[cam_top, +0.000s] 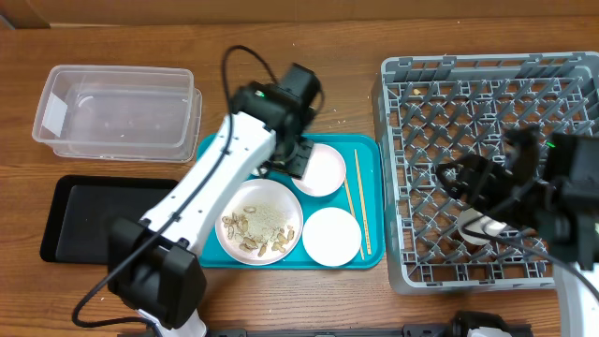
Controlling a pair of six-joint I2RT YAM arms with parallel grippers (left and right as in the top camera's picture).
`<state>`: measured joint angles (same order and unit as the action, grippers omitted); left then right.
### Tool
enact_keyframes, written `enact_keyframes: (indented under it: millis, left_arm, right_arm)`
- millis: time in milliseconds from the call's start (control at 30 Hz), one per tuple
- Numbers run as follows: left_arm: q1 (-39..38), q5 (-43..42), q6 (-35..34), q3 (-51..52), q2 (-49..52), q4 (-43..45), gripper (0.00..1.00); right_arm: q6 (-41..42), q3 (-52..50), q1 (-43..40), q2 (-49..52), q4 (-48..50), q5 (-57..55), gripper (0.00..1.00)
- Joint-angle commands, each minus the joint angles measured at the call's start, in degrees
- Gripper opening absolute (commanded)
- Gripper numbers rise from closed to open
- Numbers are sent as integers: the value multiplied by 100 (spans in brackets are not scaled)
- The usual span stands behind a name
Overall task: Sort waste into correct bins and load items into the dishwasher
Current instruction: 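Grasp the rim of the upper white bowl with the right gripper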
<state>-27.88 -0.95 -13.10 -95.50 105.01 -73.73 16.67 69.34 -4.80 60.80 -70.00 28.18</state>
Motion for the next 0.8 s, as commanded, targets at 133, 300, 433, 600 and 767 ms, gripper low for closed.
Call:
enact_keyframes:
  millis: [133,300,433,600,767]
  left_arm:
    - [1106,-382,-411,-433,-984,-157,63]
    - [1622,-498,-627,-433,-1384,-452,73]
    - [1912,-553,-686,-433,-1572,-581,92]
    - [2037,-551,-684,-431,-1578,-623,100]
    - [2035,-518,-660,-431,-1578,-691,100]
  right_arm:
    - [774,111,1672,1161,793,-1093,65]
    - [1355,111,2566,2214,1285,-1814,64]
    - [1491,114,2916,3025,1733,-2057,64]
    - [1449,114,3123,3689,2549,-2065,63]
    - [1510,114,3147,4155,2872,-2068,59]
